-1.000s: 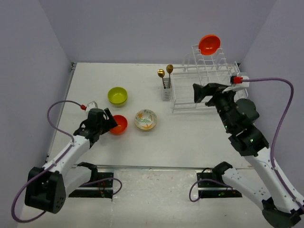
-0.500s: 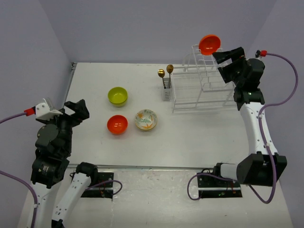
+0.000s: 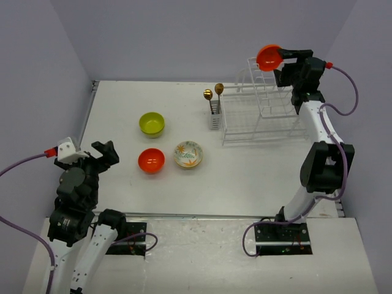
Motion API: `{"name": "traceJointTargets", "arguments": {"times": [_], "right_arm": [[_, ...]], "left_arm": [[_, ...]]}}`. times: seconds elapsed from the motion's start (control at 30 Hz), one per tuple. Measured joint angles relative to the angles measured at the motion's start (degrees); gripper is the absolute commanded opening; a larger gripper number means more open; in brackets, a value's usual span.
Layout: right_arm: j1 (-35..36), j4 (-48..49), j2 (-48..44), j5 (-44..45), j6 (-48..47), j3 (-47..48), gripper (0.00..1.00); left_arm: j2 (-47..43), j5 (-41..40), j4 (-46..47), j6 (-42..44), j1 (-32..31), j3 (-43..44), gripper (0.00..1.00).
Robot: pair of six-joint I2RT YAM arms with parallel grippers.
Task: Unload the bowls from the dish rack
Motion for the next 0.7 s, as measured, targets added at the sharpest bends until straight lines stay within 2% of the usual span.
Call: {"name": "traceJointTargets", "arguments": {"times": [0.37,0.53,0.7], "right_arm": [[0.0,2.75,12.52,-1.7,2.73,14.69,0.85],[0.17,2.54,15.89,-1.6,3.08,17.05,0.84],[0.87,0.04,16.33,-0.09,2.14,19.12,0.78]], "left_arm": [[2.54,3.63,1.07,1.22,-0.04,-0.83,1.0],[2.56,4.55,1.29,1.66,-0.04,-0.94,1.0],[2.56,4.87,1.6,2.03,-0.04,-0.96,1.0]]}}
